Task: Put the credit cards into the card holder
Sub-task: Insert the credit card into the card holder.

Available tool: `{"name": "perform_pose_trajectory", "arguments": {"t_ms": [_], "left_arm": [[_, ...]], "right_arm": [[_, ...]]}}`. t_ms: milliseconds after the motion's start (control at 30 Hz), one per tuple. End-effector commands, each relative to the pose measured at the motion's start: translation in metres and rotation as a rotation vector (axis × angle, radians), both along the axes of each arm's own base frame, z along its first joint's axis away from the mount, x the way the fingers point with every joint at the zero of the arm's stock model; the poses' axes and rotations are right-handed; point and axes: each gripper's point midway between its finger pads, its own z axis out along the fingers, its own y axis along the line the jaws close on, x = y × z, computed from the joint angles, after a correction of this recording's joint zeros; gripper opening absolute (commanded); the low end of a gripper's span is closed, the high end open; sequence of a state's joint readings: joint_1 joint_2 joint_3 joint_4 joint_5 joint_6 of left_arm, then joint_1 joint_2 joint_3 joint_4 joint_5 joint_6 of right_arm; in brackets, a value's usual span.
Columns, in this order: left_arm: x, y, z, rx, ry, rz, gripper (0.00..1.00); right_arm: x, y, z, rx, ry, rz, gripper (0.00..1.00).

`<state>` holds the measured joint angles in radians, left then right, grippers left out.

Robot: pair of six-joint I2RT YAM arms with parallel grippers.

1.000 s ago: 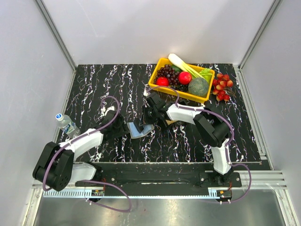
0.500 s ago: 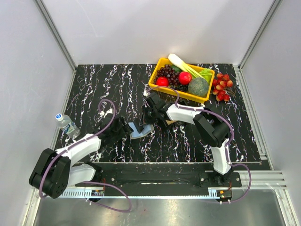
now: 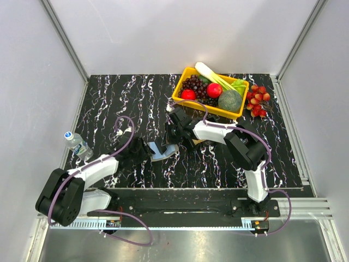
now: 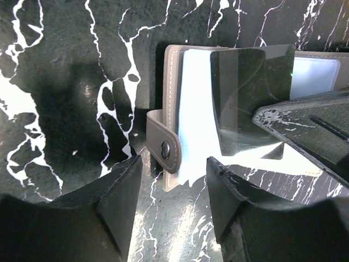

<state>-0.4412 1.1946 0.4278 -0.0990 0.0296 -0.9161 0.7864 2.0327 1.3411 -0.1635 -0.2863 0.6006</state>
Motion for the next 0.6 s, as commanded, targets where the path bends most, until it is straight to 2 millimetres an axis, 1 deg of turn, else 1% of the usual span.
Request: {"name": "perform_pose_trajectory", "arguments": {"t_ms": [0, 133, 233, 333, 433, 467, 500, 567], "left_arm": [[0.008, -0.014, 0.007, -0.061, -0.018, -0.014, 0.52], [0.010, -0.019, 0.002, -0.073, -0.002, -0.017, 0.45], [0.009, -0.022, -0.002, -0.070, 0.015, -0.021, 0.35], [0.010, -0.022, -0.005, -0.060, 0.024, -0.018, 0.19], [0.010, -0.016, -0.009, -0.020, 0.032, -0.009, 0.06], [0.009, -0.014, -0.011, -0.004, 0.038, -0.011, 0.03], [0.011, -0.013, -0.011, 0.004, 0.037, -0.012, 0.00], [0.010, -0.012, -0.014, 0.018, 0.045, -0.017, 0.00]], "right_arm": [[-0.004, -0.007, -0.017, -0.058, 0.017, -0.016, 0.00], [-0.004, -0.008, -0.018, -0.060, 0.019, -0.016, 0.00], [-0.004, -0.008, -0.018, -0.061, 0.017, -0.013, 0.00], [-0.005, -0.009, -0.019, -0.062, 0.020, -0.015, 0.00], [-0.003, -0.009, -0.012, -0.050, 0.010, -0.016, 0.00], [-0.001, -0.010, -0.007, -0.044, 0.001, -0.020, 0.00], [0.002, -0.011, -0.001, -0.031, -0.011, -0.026, 0.00], [0.007, -0.014, 0.011, -0.006, -0.033, -0.047, 0.00]]}}
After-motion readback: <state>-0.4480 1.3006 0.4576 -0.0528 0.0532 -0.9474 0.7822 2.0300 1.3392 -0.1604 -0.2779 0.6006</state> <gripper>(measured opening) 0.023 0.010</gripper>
